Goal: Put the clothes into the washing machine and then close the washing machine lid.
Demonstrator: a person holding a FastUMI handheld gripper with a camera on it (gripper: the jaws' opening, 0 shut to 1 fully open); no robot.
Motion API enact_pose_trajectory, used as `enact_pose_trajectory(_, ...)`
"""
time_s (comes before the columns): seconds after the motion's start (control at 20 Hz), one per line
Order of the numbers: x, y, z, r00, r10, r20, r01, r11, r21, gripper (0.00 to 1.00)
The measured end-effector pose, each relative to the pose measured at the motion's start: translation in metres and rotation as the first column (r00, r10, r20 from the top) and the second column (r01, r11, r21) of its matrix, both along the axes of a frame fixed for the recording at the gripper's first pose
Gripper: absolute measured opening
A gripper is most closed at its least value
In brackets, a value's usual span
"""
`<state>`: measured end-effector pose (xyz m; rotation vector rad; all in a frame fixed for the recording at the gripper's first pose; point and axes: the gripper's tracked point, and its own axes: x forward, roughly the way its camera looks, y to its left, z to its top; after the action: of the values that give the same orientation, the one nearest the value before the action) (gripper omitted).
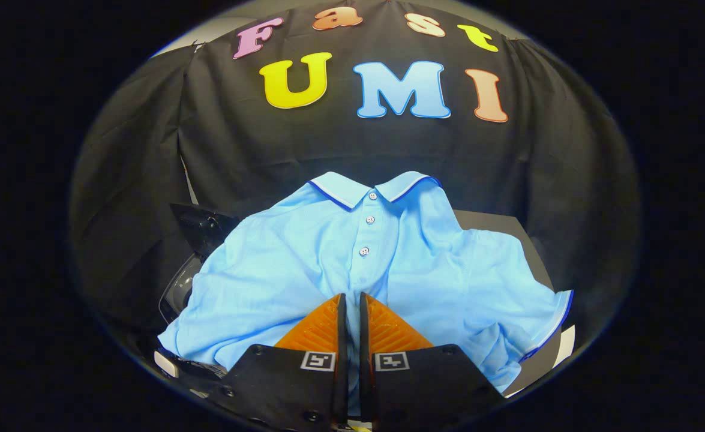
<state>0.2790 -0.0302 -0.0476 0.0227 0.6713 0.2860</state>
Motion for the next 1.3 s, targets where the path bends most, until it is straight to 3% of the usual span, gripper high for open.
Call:
enact_pose_trajectory(0.45, 0.0, 0.0, 0.013, 0.999, -0.035, 0.019, 0.032, 0.993, 0.111, 0.1)
enact_pose_trajectory(0.75, 0.004, -0.001, 0.061, 0.996, -0.013, 0.093, -0.007, 0.977, 0.214, 0.09)
enact_pose_trajectory(1.3, 0.004, 0.034, 0.117, 0.983, 0.037, 0.182, -0.084, 0.962, 0.26, 0.09)
